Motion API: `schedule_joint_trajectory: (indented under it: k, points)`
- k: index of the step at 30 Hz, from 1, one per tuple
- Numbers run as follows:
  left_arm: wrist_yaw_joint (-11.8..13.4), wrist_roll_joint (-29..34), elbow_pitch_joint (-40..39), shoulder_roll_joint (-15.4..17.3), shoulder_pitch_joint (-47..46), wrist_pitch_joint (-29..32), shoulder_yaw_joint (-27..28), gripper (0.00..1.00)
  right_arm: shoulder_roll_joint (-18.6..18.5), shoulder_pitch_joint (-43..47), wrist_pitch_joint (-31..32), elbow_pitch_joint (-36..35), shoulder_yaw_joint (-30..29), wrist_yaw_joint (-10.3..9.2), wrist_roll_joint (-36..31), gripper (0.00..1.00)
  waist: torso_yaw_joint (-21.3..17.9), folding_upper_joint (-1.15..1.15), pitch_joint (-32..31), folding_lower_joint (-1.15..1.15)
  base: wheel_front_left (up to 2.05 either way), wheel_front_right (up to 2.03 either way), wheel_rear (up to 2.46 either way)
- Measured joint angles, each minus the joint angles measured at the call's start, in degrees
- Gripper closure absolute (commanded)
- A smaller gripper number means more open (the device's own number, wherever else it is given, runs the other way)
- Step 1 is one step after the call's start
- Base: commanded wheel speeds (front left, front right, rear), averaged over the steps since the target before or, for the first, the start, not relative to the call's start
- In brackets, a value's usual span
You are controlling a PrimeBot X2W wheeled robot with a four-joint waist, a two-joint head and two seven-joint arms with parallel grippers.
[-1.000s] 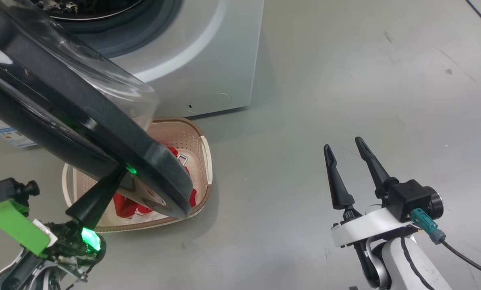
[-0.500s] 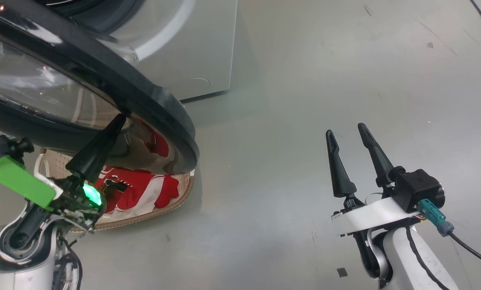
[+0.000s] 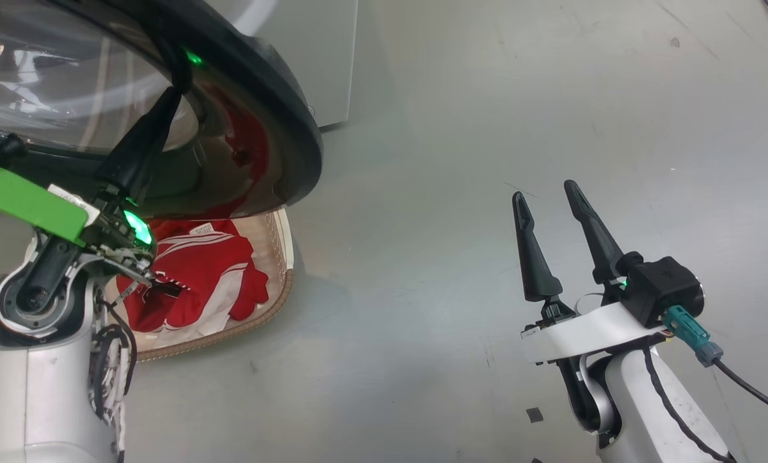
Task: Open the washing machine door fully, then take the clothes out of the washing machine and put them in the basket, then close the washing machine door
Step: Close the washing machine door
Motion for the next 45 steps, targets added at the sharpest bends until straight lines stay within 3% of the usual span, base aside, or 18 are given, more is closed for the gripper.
schedule_joint_trajectory:
  k: [22, 45]
  points:
    - [0.0, 4.0, 11.0, 0.7, -14.8, -5.9, 1.3, 1.00, 0.0, -2.9, 0.0, -0.3, 1.9, -0.19, 2.5, 0.00, -5.3, 0.00, 3.6, 0.00, 0.00, 0.00, 0.00]
    - [0.0, 5.2, 15.5, -0.2, -18.7, -6.5, -0.2, 1.00, 0.0, -2.9, 0.0, 0.1, 0.9, -1.09, 2.3, 0.00, -4.4, 0.00, 2.8, 0.00, 0.00, 0.00, 0.00]
